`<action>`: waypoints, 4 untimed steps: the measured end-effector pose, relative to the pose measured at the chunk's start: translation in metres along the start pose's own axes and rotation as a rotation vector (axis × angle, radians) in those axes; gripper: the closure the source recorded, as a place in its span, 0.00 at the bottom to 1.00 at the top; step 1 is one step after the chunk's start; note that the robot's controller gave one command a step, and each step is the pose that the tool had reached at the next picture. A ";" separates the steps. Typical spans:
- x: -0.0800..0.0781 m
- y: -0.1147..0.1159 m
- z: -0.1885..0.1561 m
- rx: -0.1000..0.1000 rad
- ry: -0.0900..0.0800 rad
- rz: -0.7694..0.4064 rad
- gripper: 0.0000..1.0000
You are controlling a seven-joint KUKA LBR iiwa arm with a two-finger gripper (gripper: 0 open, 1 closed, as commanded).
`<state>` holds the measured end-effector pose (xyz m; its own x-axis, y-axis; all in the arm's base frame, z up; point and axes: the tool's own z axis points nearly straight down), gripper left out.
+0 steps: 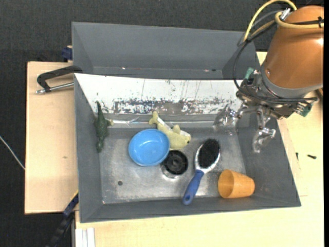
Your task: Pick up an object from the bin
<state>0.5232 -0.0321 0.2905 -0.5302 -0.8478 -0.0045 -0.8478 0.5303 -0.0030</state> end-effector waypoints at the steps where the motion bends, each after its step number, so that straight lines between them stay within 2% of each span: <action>1: -0.049 -0.056 0.127 -0.008 0.003 -0.172 0.00; 2: -0.024 -0.057 0.215 -0.009 0.005 -0.449 0.00; 3: -0.026 -0.058 0.211 -0.002 0.000 -0.448 1.00; 4: -0.011 -0.040 0.211 0.040 -0.010 -0.384 1.00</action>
Offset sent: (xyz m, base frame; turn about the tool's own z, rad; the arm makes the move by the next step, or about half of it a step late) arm 0.0742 0.0103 -0.1231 -0.1743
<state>0.5642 -0.0437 0.0796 -0.1739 -0.9848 -0.0047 -0.9837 0.1739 -0.0457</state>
